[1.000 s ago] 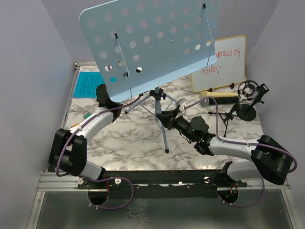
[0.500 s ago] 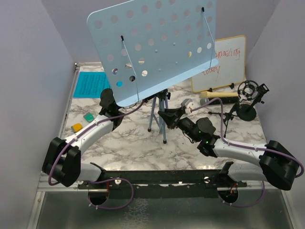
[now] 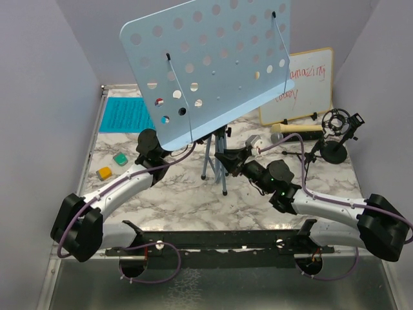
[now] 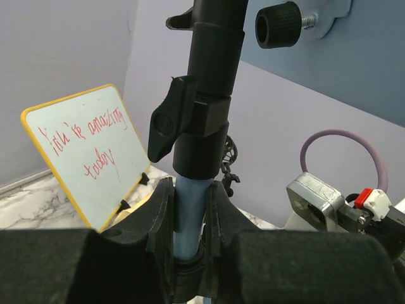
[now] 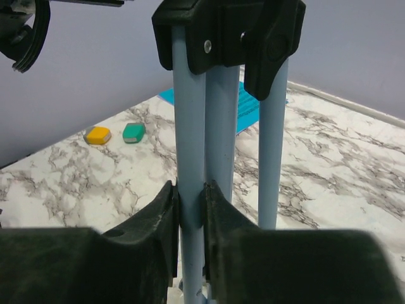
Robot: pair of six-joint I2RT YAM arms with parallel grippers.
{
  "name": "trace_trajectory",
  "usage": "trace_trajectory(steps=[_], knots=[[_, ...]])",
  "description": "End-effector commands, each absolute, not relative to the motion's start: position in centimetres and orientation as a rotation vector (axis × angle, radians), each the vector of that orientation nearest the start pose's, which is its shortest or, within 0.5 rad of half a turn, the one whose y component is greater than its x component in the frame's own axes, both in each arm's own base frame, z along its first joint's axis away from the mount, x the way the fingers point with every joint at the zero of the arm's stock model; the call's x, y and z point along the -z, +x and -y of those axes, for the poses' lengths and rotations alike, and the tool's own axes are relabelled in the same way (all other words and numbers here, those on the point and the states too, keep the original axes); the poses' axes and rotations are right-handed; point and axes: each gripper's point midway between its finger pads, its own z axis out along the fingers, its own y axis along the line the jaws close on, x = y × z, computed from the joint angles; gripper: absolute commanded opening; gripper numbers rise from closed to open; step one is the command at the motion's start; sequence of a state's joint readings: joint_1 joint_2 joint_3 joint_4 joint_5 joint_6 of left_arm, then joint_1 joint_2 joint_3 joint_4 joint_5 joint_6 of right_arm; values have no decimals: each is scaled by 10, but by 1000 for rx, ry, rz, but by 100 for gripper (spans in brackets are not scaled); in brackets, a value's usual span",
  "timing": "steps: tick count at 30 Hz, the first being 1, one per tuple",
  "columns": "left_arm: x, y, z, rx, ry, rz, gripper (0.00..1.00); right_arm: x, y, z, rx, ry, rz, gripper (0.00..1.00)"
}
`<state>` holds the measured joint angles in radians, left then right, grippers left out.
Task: Pack up the instrument practice props
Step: Close the music stand at the center of the board.
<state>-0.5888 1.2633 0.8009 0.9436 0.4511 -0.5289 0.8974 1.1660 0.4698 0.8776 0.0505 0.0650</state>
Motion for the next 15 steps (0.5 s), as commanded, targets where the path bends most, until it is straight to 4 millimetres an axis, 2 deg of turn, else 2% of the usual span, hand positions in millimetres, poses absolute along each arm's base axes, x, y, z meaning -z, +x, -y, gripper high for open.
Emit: trace_trajectory(steps=[1, 3, 5, 10, 15], knots=[[-360, 272, 306, 1289, 389, -1259, 0, -301, 257, -287, -736, -421, -1187, 28], [-358, 280, 303, 1251, 359, -1278, 0, -290, 258, -289, -727, -445, -1216, 40], [-356, 287, 300, 1211, 336, -1294, 0, -281, 260, -293, -712, -470, -1242, 47], [-354, 299, 291, 1106, 308, -1328, 0, -269, 265, -309, -710, -536, -1271, 58], [-353, 306, 280, 999, 307, -1357, 0, -268, 276, -323, -712, -533, -1267, 62]])
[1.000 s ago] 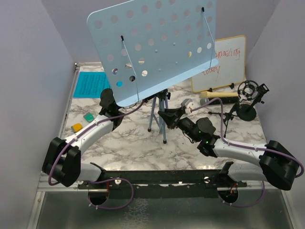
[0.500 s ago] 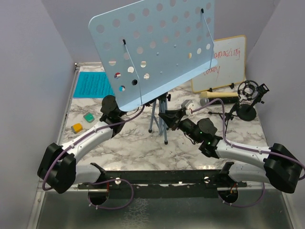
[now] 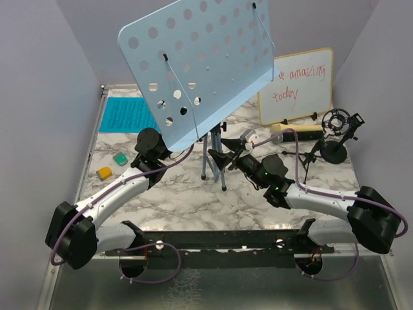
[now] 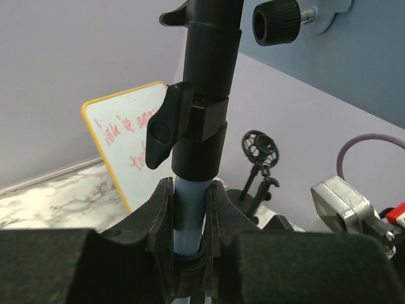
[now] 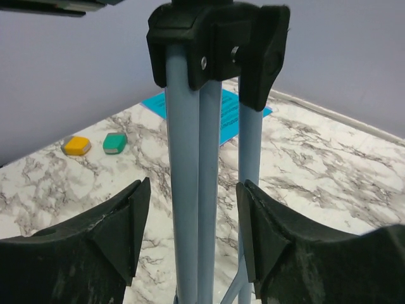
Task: Pack up the instrument practice props
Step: Close the music stand at the center of the board.
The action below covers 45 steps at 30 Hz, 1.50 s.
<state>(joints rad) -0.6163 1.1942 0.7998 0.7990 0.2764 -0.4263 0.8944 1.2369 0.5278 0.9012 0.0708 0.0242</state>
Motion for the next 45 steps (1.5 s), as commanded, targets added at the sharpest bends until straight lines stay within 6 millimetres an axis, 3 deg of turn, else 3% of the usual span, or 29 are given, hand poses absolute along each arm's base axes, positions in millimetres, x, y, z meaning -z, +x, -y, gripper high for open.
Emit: trace_trajectory(steps=[1, 10, 14, 19, 29, 39, 45], knots=[[-353, 307, 279, 989, 310, -1359, 0, -270, 278, -325, -712, -529, -1262, 63], [-344, 312, 275, 939, 318, -1394, 0, -266, 310, -338, -646, -425, -1273, 71], [-343, 312, 277, 948, 320, -1400, 0, -256, 317, -351, -626, -432, -1290, 71], [-344, 310, 277, 960, 320, -1399, 0, -244, 337, -349, -505, -356, -1309, 71], [-342, 310, 280, 977, 320, -1411, 0, -231, 340, -374, -541, -440, -1337, 64], [-375, 286, 289, 1149, 326, -1370, 0, -242, 291, -375, -713, -617, -1341, 47], [-366, 281, 283, 1195, 244, -1415, 0, -242, 262, -376, -836, -671, -1373, 38]])
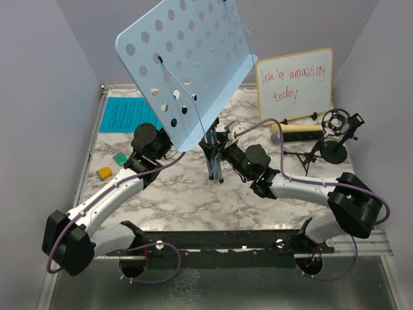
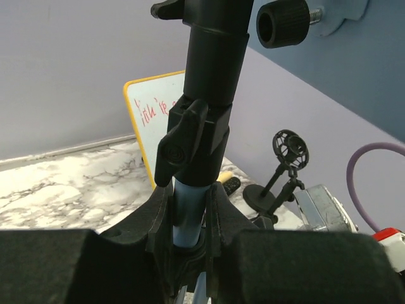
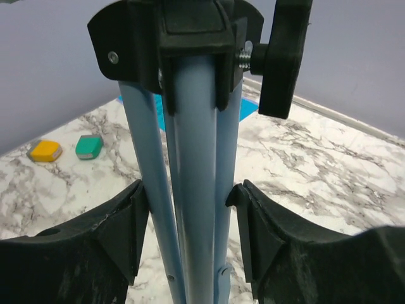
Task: Pack up the instrument practice props
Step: Close the music stand at the center of the board, then place the music stand at the center of the board.
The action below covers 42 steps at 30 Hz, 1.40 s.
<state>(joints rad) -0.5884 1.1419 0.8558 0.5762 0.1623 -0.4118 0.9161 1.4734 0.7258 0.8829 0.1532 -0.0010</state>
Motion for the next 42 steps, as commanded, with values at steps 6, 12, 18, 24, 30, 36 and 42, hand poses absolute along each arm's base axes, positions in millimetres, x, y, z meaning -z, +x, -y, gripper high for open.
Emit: trace_trajectory(steps=[6, 12, 18, 24, 30, 36, 42], knots=[[-362, 277, 280, 1233, 178, -1441, 0, -239, 240, -377, -899, -724, -1403, 37], [-366, 275, 277, 1261, 124, -1450, 0, -242, 216, -381, -1012, -764, -1414, 34], [-363, 281, 266, 1213, 57, -1460, 0, -245, 205, -380, -1043, -765, -1420, 28], [-315, 293, 265, 1158, -12, -1570, 0, -226, 199, -382, -1079, -761, -1476, 18], [-273, 300, 266, 1105, -21, -1657, 0, -192, 207, -376, -1048, -682, -1571, 6], [-250, 303, 282, 1126, 33, -1688, 0, -155, 226, -354, -893, -572, -1679, 1], [-231, 305, 299, 1175, 47, -1694, 0, -134, 238, -334, -736, -553, -1734, 1]])
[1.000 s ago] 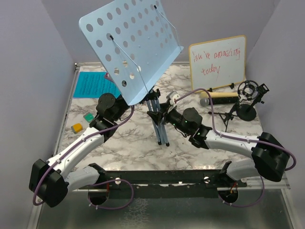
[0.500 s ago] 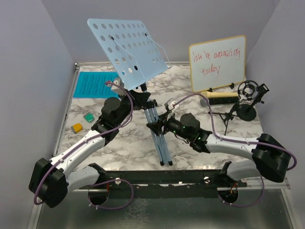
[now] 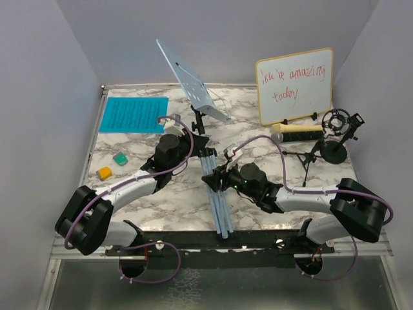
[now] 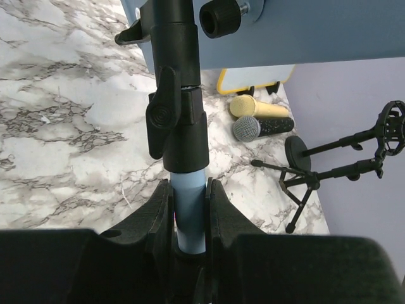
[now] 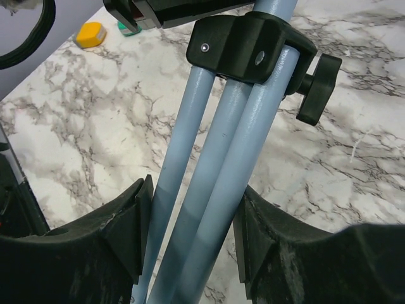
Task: Pack up the instrument practice props
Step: Place the music stand at the center of the board.
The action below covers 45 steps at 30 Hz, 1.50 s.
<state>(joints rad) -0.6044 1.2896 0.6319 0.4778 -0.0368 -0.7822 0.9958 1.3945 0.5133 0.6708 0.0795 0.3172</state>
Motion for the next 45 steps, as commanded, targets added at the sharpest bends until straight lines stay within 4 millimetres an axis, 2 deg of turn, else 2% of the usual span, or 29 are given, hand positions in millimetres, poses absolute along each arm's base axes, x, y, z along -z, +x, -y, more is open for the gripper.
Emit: trace_trajectory(steps=[1, 7, 17, 22, 30, 34, 38, 43, 45], knots=[[-228, 306, 301, 1179, 48, -1695, 0, -130, 240, -331, -709, -554, -1744, 1], [-212, 310, 314, 1224, 59, -1696, 0, -115, 250, -307, -545, -541, -1791, 1], [-178, 330, 330, 1268, -9, -1710, 0, -99, 258, -272, -337, -511, -1861, 1], [-159, 342, 337, 1263, -57, -1747, 0, -94, 257, -267, -290, -534, -1885, 1], [-144, 354, 348, 1313, -102, -1741, 1, -89, 262, -253, -179, -546, -1907, 1], [-129, 356, 346, 1292, -125, -1766, 4, -85, 262, -250, -157, -551, -1918, 1], [-117, 354, 344, 1282, -145, -1794, 11, -80, 259, -254, -189, -550, -1936, 1], [-106, 355, 348, 1294, -159, -1823, 15, -73, 255, -257, -222, -528, -1967, 1], [-102, 355, 350, 1298, -168, -1832, 20, -72, 254, -257, -232, -516, -1978, 1]])
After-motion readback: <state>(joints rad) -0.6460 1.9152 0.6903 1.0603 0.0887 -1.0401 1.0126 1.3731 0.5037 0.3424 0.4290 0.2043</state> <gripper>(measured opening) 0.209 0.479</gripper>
